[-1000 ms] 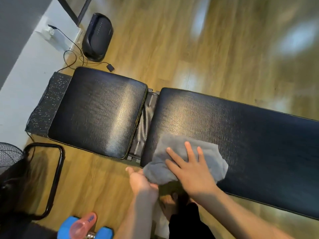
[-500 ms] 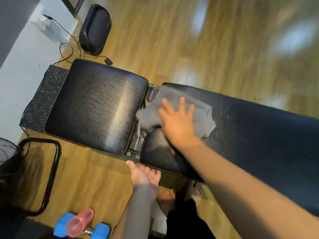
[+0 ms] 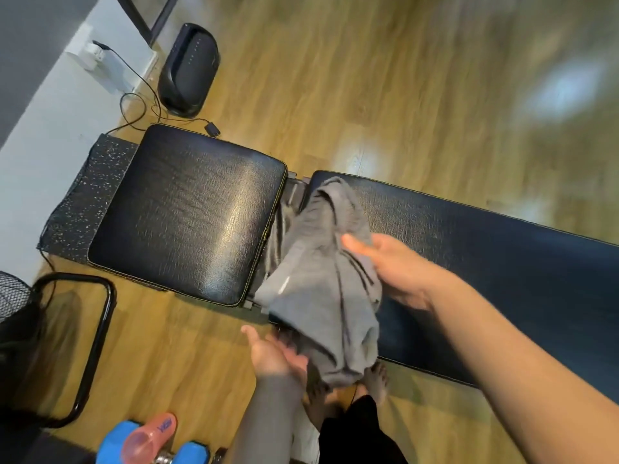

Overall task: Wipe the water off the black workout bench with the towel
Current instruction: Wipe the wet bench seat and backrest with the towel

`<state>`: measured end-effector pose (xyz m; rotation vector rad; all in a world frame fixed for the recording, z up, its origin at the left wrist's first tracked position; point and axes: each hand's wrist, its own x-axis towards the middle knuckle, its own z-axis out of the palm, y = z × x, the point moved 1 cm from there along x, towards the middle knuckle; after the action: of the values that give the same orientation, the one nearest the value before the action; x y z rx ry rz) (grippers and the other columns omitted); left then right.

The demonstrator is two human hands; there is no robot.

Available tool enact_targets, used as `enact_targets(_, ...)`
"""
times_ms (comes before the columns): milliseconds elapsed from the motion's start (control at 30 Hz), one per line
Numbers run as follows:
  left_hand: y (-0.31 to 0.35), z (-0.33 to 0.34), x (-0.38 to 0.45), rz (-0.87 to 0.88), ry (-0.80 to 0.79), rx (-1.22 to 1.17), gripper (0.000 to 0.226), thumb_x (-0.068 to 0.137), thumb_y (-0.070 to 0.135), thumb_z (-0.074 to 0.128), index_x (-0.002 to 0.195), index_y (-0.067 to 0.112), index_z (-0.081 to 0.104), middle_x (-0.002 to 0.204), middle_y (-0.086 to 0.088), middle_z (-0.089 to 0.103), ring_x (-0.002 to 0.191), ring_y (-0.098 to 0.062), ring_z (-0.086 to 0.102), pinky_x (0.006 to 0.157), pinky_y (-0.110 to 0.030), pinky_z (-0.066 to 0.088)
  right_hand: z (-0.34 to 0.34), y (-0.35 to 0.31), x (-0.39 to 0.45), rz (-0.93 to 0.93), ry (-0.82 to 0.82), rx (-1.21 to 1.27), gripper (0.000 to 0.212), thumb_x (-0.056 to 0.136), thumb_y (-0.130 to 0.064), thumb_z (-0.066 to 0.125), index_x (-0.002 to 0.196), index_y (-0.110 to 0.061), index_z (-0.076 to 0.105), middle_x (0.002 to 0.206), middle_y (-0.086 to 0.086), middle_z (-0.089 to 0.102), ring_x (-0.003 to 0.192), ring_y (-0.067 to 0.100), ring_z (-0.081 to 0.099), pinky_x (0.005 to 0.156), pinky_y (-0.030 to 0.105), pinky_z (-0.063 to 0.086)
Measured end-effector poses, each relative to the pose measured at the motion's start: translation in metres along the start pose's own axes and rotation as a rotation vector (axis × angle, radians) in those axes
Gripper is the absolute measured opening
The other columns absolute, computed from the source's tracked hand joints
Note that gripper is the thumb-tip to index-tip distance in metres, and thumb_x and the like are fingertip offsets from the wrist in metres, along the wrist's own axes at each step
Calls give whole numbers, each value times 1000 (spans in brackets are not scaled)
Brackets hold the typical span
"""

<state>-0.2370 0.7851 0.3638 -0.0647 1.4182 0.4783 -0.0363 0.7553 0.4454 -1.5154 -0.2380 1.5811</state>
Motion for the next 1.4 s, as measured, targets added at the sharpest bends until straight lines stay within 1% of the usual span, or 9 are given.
enact_targets(200,-1,4,-6,13,30,27,88,89,72,22,153,13,15,161,-10,16,148,-30,13,117,-51,20,-51,18,3,-269,789,-903,39,94,-38,59,126,-16,55,113,6,57,106,30,52,86,40,43)
enact_targets(333,-3,4,-5,39,42,45,86,90,71,23,152,13,16,161,-10,16,148,-29,14,117,-50,21,-1,52,10,-683,543,-1556,17,81,-19,71,93,-13,61,93,11,56,78,33,50,64,43,41)
enact_targets(433,0,4,-4,29,40,60,86,90,71,23,152,12,16,161,-11,16,148,-29,14,117,-50,21,-7,68,11,-507,521,-1337,25,78,-10,71,97,-13,56,97,9,53,82,34,53,67,46,47)
enact_targets(533,1,3,-2,38,41,62,86,89,71,24,152,12,16,160,-11,17,148,-30,16,117,-50,22,-29,64,-3,-271,715,-964,57,85,-58,61,125,-19,47,118,2,55,106,27,55,86,47,48)
enact_targets(633,-6,4,-1,66,54,62,83,91,69,25,152,14,17,161,-10,17,148,-30,16,117,-50,22,-22,65,-6,-148,763,-1279,91,73,-82,52,134,-15,46,116,7,53,105,33,52,87,47,45)
enact_targets(867,-7,4,3,65,75,64,83,91,69,27,152,14,18,160,-10,18,148,-29,15,117,-49,23,6,62,5,-527,677,-932,42,91,-43,53,121,-14,59,104,3,58,97,25,53,85,42,46)
enact_targets(1100,-8,6,0,63,90,52,83,91,68,28,152,13,18,160,-11,18,148,-31,16,116,-50,24,-6,56,4,-530,781,-1219,62,91,-57,51,139,-19,48,132,11,50,111,33,47,93,50,42)
enact_targets(1233,-7,4,0,52,94,46,82,91,68,29,151,13,20,160,-11,20,147,-30,19,116,-49,25,15,62,10,-666,499,-1711,84,68,-71,68,138,-26,52,156,10,35,133,43,39,106,59,27)
enact_targets(1400,1,2,-3,29,67,40,87,89,70,29,151,10,19,160,-12,20,147,-32,20,117,-49,25,-10,50,4,-586,554,-1755,31,80,-44,56,94,-16,59,117,4,60,119,35,50,104,58,23)
